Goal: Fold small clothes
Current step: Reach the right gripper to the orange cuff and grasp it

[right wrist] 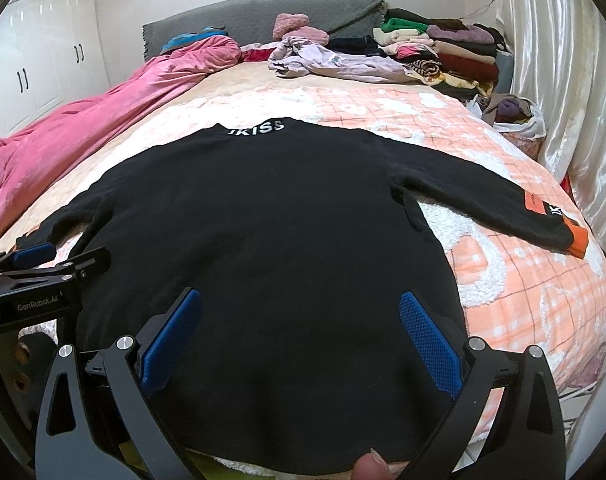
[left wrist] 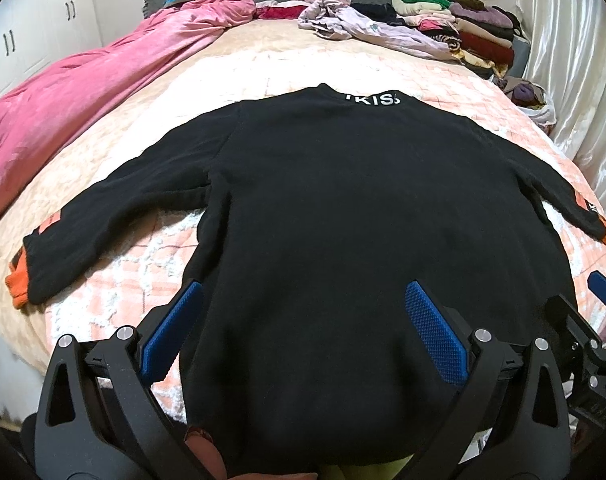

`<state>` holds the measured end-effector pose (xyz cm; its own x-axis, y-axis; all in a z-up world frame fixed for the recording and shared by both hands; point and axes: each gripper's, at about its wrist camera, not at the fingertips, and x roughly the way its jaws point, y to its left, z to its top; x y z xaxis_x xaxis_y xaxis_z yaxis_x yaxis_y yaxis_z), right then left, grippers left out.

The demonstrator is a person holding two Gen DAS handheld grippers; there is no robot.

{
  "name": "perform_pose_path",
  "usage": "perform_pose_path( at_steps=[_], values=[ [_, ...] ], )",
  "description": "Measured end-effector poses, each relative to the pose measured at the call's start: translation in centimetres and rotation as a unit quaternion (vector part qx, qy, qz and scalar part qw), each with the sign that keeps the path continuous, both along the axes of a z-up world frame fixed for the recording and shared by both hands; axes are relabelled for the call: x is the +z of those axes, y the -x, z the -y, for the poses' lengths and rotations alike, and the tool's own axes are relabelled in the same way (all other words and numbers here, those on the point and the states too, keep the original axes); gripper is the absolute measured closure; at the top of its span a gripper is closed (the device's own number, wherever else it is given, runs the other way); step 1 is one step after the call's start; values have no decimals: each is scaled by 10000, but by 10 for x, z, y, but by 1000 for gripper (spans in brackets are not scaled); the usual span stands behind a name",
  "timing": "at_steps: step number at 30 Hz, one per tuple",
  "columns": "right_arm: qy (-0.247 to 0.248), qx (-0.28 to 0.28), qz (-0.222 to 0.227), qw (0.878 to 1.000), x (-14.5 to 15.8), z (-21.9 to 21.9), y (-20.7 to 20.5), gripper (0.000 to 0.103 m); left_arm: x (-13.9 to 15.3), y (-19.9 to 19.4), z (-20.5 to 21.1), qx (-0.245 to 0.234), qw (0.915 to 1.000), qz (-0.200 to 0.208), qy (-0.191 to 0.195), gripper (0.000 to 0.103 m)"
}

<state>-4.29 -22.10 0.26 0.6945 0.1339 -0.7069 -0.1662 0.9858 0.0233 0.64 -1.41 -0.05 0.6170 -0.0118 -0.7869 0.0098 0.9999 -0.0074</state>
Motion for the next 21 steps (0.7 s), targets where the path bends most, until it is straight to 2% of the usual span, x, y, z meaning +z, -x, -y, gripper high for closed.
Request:
perform_pose_path(
  at_steps=[7,21],
  values=[
    [0,-213,4,9998,-3,13,-15,4,-3,-13,6,-45,10000,-51,0,8],
    [25,-905,108,9958,-3,67,-49,4,1,-54,18,-172,9998,-71,95,8]
  ],
)
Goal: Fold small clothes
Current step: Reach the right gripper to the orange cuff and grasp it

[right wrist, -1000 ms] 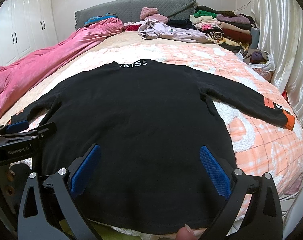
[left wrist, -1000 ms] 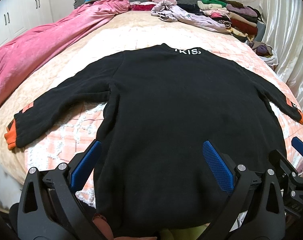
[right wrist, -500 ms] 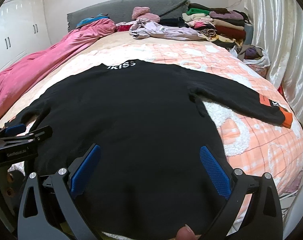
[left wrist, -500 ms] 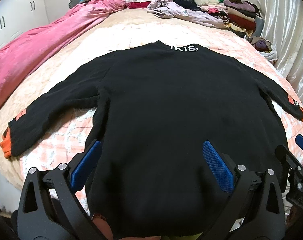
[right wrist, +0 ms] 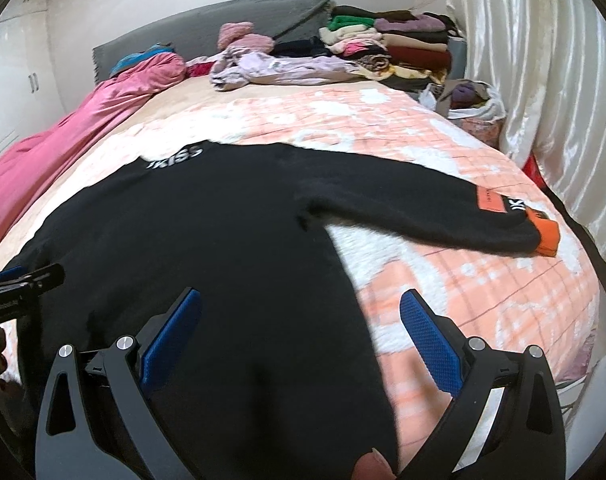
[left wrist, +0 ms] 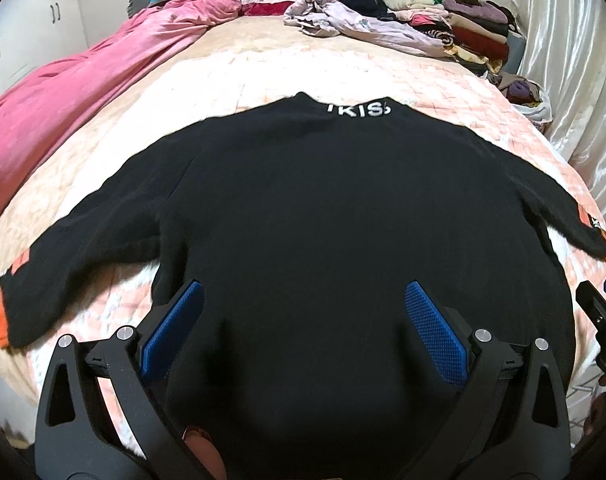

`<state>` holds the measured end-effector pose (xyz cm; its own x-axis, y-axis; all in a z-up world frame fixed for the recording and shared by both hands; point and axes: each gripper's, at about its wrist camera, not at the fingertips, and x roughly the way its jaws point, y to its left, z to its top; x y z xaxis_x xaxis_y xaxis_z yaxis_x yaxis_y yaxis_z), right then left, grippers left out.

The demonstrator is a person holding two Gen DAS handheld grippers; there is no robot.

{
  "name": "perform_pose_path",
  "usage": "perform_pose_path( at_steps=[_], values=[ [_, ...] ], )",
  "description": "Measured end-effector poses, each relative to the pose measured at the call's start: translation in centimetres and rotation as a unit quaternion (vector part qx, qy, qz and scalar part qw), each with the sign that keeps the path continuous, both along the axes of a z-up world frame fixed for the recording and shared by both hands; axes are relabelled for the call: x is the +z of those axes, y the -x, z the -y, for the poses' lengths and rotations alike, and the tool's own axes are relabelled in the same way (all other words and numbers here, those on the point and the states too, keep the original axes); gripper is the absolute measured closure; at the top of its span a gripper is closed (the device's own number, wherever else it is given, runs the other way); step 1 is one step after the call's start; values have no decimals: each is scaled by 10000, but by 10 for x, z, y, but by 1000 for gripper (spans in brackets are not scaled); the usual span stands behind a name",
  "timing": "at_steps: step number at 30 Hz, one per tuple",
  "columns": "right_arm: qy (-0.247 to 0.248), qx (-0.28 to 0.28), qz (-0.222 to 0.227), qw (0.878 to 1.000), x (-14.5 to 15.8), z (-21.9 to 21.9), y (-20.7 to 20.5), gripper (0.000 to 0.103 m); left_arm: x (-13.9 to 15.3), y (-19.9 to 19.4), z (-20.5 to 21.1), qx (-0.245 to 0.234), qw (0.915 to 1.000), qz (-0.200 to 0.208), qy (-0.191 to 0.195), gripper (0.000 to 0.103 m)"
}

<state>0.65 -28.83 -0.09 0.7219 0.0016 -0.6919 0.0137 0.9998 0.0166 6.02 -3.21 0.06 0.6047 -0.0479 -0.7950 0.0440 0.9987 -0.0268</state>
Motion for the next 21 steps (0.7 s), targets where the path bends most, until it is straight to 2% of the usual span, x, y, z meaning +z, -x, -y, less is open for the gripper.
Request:
perform_pose_path(
  at_steps=[3,12,21],
  values=[
    [-16,-221,2,9998,0,16,-9,4,2,-13,4,-59,9999,-33,75,8],
    [73,-1056,27,9944,2,80,-37,4,6,-48,16,-29,9999,125,-19,8],
    [155,-2055,110,9785,6,159,-59,4,9,-75,33,-229,9994,266,-9,8]
  ],
)
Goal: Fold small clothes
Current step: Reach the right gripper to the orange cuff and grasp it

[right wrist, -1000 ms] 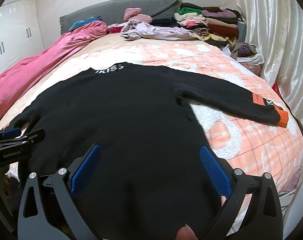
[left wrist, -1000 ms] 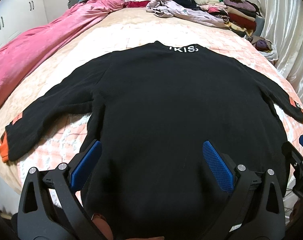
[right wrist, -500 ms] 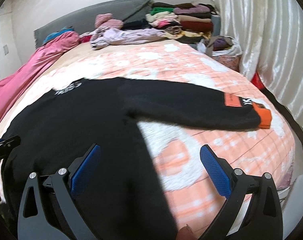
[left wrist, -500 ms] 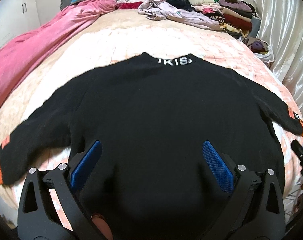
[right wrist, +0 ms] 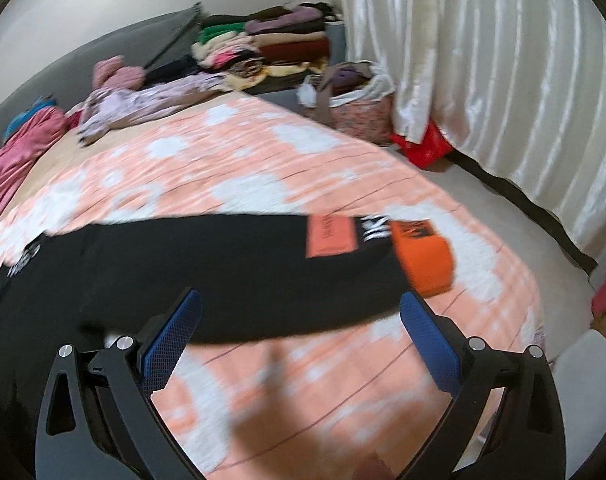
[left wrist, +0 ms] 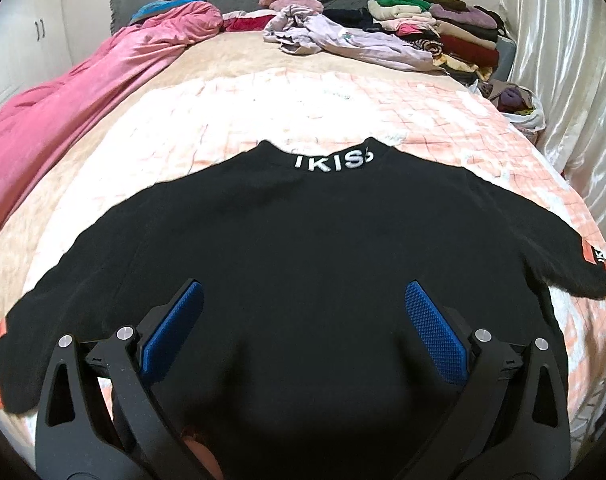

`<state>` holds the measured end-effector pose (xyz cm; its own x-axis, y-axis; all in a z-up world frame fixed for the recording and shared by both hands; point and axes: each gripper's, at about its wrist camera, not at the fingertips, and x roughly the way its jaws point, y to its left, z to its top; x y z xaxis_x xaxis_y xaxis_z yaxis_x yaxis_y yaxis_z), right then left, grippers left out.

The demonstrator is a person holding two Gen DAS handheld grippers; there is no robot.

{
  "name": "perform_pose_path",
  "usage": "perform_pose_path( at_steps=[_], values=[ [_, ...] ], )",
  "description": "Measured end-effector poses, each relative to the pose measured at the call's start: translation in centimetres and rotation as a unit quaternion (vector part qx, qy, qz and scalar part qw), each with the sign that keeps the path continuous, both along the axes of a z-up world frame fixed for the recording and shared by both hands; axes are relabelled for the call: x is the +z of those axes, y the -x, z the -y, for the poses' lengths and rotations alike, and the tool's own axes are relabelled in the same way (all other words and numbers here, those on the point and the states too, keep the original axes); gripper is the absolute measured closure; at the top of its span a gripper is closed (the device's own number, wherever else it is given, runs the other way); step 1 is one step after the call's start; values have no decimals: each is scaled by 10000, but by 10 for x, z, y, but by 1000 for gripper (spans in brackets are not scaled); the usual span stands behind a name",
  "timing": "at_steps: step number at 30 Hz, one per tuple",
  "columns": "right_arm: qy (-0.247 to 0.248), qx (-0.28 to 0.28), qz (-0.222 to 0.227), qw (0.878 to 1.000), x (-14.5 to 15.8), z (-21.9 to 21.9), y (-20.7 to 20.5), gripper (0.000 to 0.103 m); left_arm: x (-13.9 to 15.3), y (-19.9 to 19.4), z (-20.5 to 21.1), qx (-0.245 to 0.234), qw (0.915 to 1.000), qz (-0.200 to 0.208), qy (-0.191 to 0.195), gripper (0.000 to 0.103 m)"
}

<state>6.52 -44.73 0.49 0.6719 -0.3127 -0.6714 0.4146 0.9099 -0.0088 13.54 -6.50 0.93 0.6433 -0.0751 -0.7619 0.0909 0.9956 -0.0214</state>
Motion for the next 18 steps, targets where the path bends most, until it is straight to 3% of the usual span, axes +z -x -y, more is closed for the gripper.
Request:
perform_pose_path(
  at_steps=[9,18],
  values=[
    [-13,-695,-329,9970,-17,67,-19,4,-5,-22,16,-98,9999,79,-9,8],
    [-274,-842,-518,9947,-31,104,-36,5,-20,-56,30,-147,9997,-189,-24,8]
  ],
)
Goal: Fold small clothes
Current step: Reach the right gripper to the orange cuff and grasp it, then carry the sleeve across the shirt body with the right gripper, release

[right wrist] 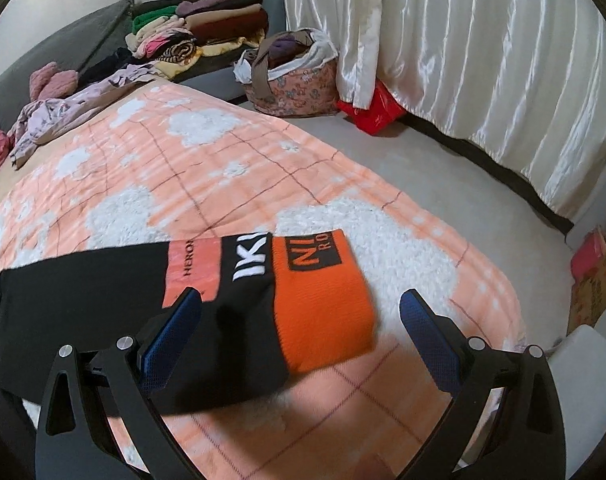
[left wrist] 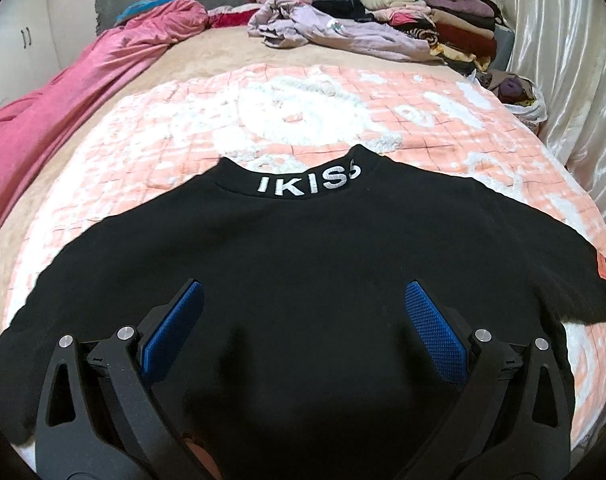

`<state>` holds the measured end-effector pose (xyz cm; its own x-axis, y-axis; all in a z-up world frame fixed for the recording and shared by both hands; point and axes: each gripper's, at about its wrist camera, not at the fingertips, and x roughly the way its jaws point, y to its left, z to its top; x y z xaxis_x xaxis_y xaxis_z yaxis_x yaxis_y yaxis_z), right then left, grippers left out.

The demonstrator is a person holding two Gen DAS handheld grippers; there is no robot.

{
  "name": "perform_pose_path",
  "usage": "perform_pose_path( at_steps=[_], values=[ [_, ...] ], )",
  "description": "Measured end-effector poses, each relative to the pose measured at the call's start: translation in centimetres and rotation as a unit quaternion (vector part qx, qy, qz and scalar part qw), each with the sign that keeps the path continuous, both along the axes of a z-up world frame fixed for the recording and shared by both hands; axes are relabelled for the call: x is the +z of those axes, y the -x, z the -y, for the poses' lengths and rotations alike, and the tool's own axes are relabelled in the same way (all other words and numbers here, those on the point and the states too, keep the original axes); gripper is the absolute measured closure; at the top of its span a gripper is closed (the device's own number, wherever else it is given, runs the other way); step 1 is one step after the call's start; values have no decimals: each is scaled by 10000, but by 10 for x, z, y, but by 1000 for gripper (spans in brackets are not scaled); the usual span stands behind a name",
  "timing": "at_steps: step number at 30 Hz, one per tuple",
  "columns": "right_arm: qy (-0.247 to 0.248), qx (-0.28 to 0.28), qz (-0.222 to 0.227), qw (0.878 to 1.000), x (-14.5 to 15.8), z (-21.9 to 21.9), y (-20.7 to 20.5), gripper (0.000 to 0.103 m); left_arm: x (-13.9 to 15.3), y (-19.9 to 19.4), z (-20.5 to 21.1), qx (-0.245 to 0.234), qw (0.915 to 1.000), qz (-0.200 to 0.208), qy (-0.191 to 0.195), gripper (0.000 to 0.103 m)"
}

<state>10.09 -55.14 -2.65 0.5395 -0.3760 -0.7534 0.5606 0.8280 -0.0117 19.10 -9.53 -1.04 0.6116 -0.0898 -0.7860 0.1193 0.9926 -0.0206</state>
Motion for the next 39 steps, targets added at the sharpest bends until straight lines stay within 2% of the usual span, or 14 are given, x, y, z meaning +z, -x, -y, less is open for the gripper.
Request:
perform_pose_path(
  at_steps=[4,6,7,8,12,14,16,20,28,33,39],
  values=[
    [-193,-57,-135,9997,-8,12,-8,5,-12,-10,3,-20,9999,-92,-107,8],
    [-363,-4,-137,9992,-12,16,-11,10,-17,-12,4,-17,9999,-110,-125,8],
    [-484,44,-150,9987,-15,17,-13,24,-20,-14,3,-16,9998,-144,-107,8],
    [-546,58,-168,9983,-17,18,-14,30,-23,-14,2,-20,9998,-185,-83,8],
    [-732,121,-85,9972,-17,17,-14,43,-31,-14,-1,-39,9997,-238,-56,8],
    [-845,216,10,9962,-15,16,-13,60,-34,-13,-2,-67,9996,-269,9,8],
    [-899,359,66,9953,-13,13,-12,73,-36,-13,-4,-104,9995,-276,99,8],
    [-844,638,276,9940,-3,1,-9,83,-34,-11,-4,-155,9995,-218,176,8],
    [-927,1453,907,9809,34,-43,-7,89,-19,-4,-10,-157,9994,-67,303,8],
    [-1025,2099,1077,9664,52,-89,-16,89,-10,4,-16,-175,9992,49,349,8],
    [-1327,2844,1108,9430,58,-152,-34,89,-5,14,-27,-159,9988,111,455,8]
  ],
)
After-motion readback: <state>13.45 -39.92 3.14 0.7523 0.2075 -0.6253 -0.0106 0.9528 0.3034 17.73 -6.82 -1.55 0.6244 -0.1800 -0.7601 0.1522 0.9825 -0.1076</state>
